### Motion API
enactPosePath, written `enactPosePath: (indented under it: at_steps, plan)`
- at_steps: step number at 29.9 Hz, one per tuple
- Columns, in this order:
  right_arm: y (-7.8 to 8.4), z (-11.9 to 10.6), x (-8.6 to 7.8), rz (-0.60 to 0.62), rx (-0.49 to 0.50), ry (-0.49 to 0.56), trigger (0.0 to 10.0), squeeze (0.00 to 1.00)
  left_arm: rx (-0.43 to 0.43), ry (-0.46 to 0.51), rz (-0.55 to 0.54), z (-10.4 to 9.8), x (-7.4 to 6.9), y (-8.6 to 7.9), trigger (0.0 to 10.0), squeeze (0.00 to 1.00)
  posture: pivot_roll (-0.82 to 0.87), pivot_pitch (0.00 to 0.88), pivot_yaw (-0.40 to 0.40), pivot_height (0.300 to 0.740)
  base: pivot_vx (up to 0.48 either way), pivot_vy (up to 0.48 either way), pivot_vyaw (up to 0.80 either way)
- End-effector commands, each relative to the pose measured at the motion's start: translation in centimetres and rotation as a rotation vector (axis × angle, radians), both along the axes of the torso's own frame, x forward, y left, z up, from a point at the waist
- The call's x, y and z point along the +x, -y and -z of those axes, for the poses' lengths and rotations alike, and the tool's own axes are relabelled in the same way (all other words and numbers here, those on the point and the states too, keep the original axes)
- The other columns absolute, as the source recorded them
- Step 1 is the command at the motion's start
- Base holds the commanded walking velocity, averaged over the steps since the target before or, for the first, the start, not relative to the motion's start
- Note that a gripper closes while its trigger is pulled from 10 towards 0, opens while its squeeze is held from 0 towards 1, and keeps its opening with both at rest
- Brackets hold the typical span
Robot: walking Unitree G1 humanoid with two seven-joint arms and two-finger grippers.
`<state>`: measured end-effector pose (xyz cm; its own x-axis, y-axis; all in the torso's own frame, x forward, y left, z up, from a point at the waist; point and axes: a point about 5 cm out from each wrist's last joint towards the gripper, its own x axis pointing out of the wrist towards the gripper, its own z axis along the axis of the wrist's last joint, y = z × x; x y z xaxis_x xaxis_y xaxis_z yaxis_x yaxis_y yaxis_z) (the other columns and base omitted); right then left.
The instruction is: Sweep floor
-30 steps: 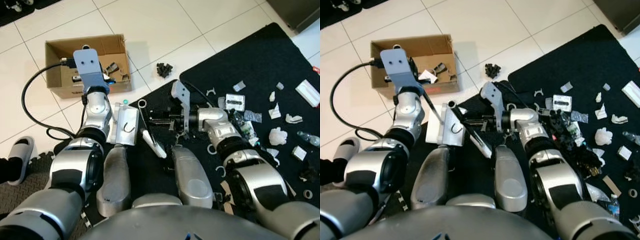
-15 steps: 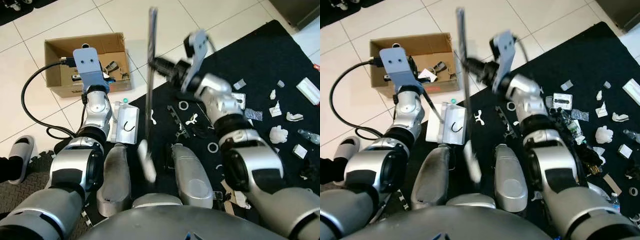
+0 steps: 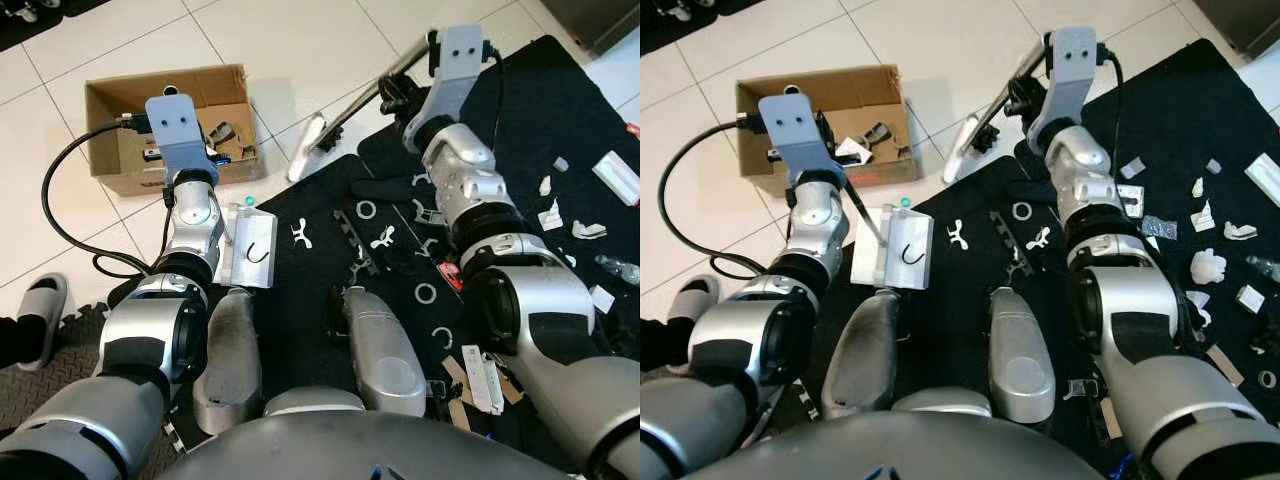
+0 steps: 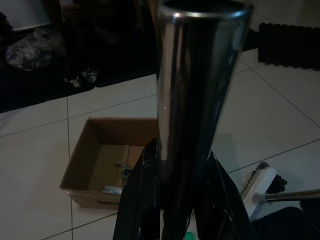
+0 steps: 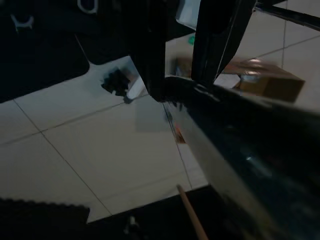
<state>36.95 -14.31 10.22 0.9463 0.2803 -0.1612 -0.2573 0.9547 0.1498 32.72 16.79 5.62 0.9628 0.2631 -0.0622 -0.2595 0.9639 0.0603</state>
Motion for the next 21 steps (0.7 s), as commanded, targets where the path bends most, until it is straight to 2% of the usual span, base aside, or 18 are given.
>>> enactPosePath:
  at_steps: [1, 3, 11, 15, 21]
  plan:
    - [0.3, -0.1, 0.1, 0.031, -0.027, 0.021, 10.0, 0.00, 0.000, -0.148, -0.016, 2.8, -1.7, -0.5, 10.0, 0.00, -0.05, 0.150, -0.039, 0.740, 0.000, 0.000, 0.00]
    - [0.1, -0.1, 0.1, 0.031, -0.055, 0.032, 10.0, 0.00, -0.003, -0.146, -0.013, 2.8, -1.7, -0.4, 10.0, 0.00, -0.05, 0.150, -0.039, 0.740, 0.000, 0.000, 0.00]
    - [-0.9, 0.1, -0.2, -0.011, -0.023, 0.049, 10.0, 0.00, 0.008, -0.142, -0.037, 2.6, -1.6, -1.0, 10.0, 0.00, -0.05, 0.146, -0.038, 0.740, 0.000, 0.000, 0.00]
    - [-1.1, 0.2, -0.2, -0.021, -0.014, 0.055, 10.0, 0.00, 0.061, -0.093, -0.035, 1.7, -1.1, -1.4, 10.0, 0.00, -0.05, 0.146, -0.039, 0.740, 0.000, 0.000, 0.00]
    - [-1.1, 0.4, -0.3, -0.024, -0.023, 0.050, 10.0, 0.00, 0.067, -0.044, -0.019, 0.7, -0.5, -1.0, 10.0, 0.00, -0.05, 0.143, -0.038, 0.740, 0.000, 0.000, 0.00]
